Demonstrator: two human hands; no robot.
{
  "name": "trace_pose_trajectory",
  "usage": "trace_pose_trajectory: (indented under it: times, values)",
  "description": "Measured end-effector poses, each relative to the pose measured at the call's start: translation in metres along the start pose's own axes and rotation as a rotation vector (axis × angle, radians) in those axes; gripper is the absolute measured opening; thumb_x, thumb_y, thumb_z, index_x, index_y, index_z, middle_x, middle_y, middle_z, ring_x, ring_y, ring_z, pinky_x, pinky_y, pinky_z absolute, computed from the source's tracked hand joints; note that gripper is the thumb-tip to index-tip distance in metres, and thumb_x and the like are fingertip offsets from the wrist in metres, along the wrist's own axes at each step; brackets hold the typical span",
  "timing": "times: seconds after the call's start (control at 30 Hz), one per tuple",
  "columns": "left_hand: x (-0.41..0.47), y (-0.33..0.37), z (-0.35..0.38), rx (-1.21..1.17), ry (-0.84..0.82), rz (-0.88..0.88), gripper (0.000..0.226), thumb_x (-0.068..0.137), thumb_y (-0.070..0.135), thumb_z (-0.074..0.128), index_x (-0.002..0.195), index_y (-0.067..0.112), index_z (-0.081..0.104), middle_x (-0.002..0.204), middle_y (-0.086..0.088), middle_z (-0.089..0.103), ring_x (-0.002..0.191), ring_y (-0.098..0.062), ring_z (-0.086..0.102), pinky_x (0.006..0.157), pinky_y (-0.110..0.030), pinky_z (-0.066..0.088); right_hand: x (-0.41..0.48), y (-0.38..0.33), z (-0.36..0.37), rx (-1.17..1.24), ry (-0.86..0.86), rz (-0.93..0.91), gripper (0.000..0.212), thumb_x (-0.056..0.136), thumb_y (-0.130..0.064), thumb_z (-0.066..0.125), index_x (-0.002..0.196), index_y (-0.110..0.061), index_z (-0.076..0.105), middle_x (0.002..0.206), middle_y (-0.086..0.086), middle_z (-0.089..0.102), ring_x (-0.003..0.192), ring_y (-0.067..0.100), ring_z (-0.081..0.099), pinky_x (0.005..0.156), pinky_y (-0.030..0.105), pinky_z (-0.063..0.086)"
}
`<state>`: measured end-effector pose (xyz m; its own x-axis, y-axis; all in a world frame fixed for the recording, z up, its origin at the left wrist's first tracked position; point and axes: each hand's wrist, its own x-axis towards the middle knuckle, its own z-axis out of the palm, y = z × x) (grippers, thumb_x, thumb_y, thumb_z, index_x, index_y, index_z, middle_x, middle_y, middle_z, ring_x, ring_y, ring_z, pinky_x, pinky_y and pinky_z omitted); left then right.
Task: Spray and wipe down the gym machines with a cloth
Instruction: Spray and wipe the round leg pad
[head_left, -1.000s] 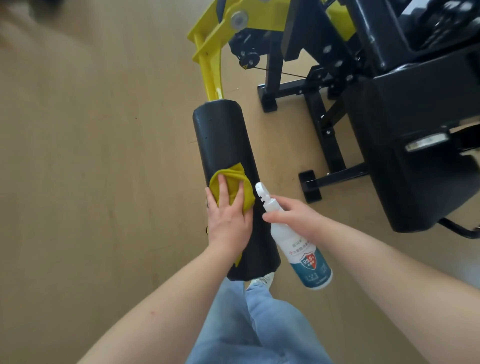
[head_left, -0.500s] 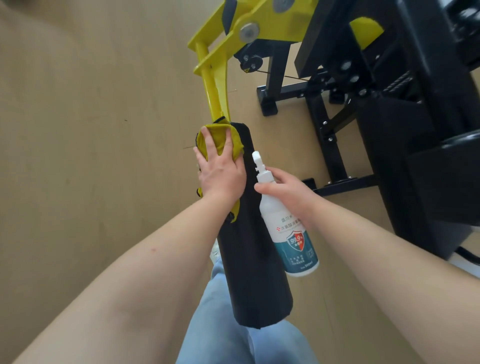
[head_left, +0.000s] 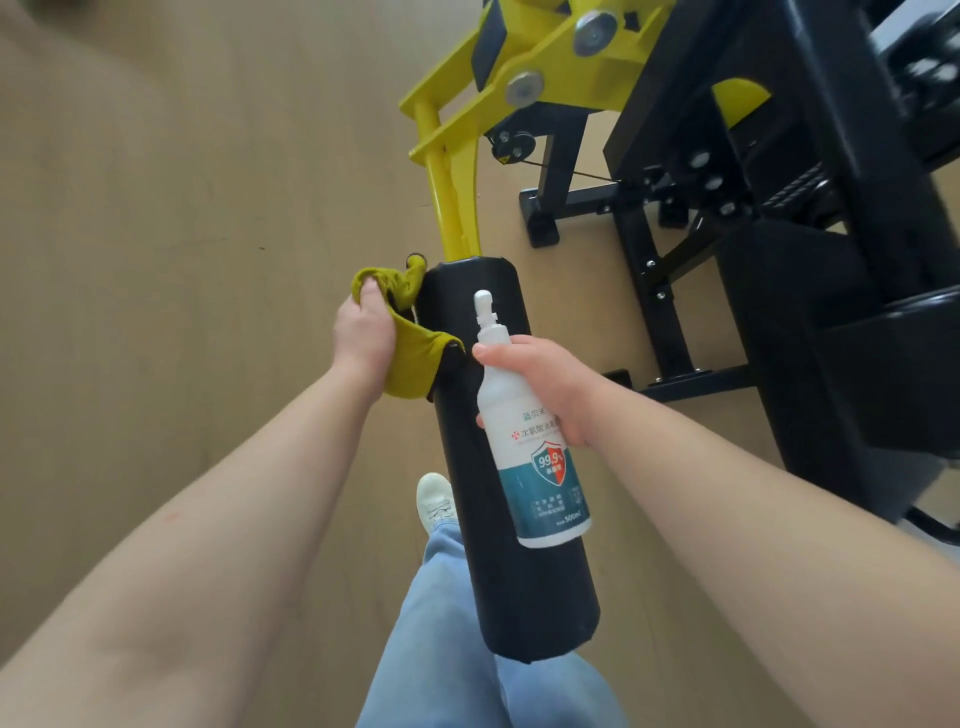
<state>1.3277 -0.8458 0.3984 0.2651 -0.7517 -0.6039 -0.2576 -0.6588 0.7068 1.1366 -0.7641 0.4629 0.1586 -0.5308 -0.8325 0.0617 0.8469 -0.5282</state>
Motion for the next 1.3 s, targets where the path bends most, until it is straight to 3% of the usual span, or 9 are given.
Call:
trace_pose_trajectory:
  times: [0.13,0.3,0.4,0.57,0.77,0.97,1.1,1.17,1.3]
  values:
    - [-0.019,-0.026,-0.016,-0.116,-0.072,-0.104,0.053,0.104,0.057,0.033,0.137,0.023,0.057,0.131,-0.010,0.063,0.118,-0.033,0.060,0.108,-0.057,0.046,-0.016,0.007,0.002,0.097,-0.033,0.080,0.041,0.097,-0.043,0.071,0.125,-0.018,0.054,0.086,0.009,0.070,0.084,0.034,0.074,0.082,0.048,0.063]
    - [-0.055,-0.050,-0.015,-0.282,-0.082,-0.161,0.045,0.107,0.051,0.032,0.123,0.024,0.065,0.117,-0.009,0.071,0.107,-0.033,0.069,0.099,-0.053,0.054,-0.037,0.026,-0.003,0.043,-0.058,0.112,0.049,0.096,-0.047,0.071,0.130,-0.016,0.057,0.086,0.009,0.072,0.085,0.031,0.075,0.078,0.042,0.064]
    - [-0.075,-0.066,-0.009,-0.366,-0.099,-0.173,0.042,0.107,0.046,0.036,0.115,0.023,0.070,0.110,-0.012,0.075,0.101,-0.036,0.074,0.093,-0.054,0.058,-0.049,0.046,-0.010,0.045,-0.077,0.127,0.055,0.093,-0.049,0.073,0.134,-0.017,0.056,0.098,0.012,0.071,0.090,0.033,0.074,0.088,0.047,0.061]
    - [-0.113,-0.090,-0.006,-0.346,-0.062,-0.162,0.043,0.102,0.051,0.040,0.116,0.024,0.069,0.109,-0.008,0.075,0.101,-0.031,0.073,0.098,-0.054,0.056,-0.075,0.083,-0.019,0.024,-0.105,0.160,0.044,0.093,-0.046,0.073,0.121,-0.014,0.060,0.101,0.011,0.069,0.089,0.032,0.072,0.090,0.047,0.060]
    - [-0.160,-0.111,-0.003,-0.243,-0.067,-0.135,0.038,0.103,0.053,0.038,0.111,0.028,0.065,0.113,-0.006,0.070,0.107,-0.030,0.067,0.102,-0.050,0.052,-0.111,0.128,-0.027,-0.067,-0.140,0.159,0.046,0.096,-0.044,0.070,0.127,-0.012,0.058,0.100,0.011,0.070,0.088,0.032,0.072,0.083,0.046,0.061]
    - [-0.202,-0.135,0.002,-0.135,-0.057,-0.126,0.046,0.106,0.050,0.037,0.127,0.020,0.063,0.119,-0.008,0.066,0.110,-0.030,0.062,0.105,-0.049,0.049,-0.139,0.175,-0.029,-0.095,-0.140,0.187,0.046,0.099,-0.037,0.069,0.132,-0.009,0.054,0.099,0.015,0.070,0.083,0.033,0.071,0.088,0.052,0.061]
    - [-0.242,-0.146,0.008,0.102,-0.079,0.056,0.046,0.106,0.053,0.038,0.122,0.018,0.063,0.115,-0.005,0.065,0.100,-0.025,0.064,0.087,-0.029,0.052,-0.151,0.191,-0.031,-0.147,-0.120,0.165,0.041,0.098,-0.037,0.070,0.124,-0.007,0.059,0.088,0.015,0.071,0.079,0.032,0.071,0.077,0.045,0.062]
    - [-0.272,-0.166,0.014,0.207,-0.124,0.198,0.048,0.100,0.063,0.043,0.128,0.026,0.054,0.127,-0.004,0.062,0.103,-0.023,0.063,0.089,-0.034,0.055,-0.154,0.197,-0.036,-0.034,-0.066,0.171,0.040,0.098,-0.038,0.069,0.126,-0.010,0.058,0.083,0.015,0.070,0.075,0.033,0.071,0.073,0.043,0.061]
    - [-0.323,-0.201,0.036,0.927,-0.269,0.649,0.058,0.104,0.051,0.033,0.154,0.057,0.005,0.167,0.000,-0.007,0.140,-0.028,0.018,0.117,-0.047,0.024,-0.158,0.200,-0.048,0.039,-0.061,0.162,0.041,0.099,-0.043,0.066,0.125,-0.011,0.060,0.089,0.013,0.072,0.074,0.027,0.071,0.074,0.041,0.062]
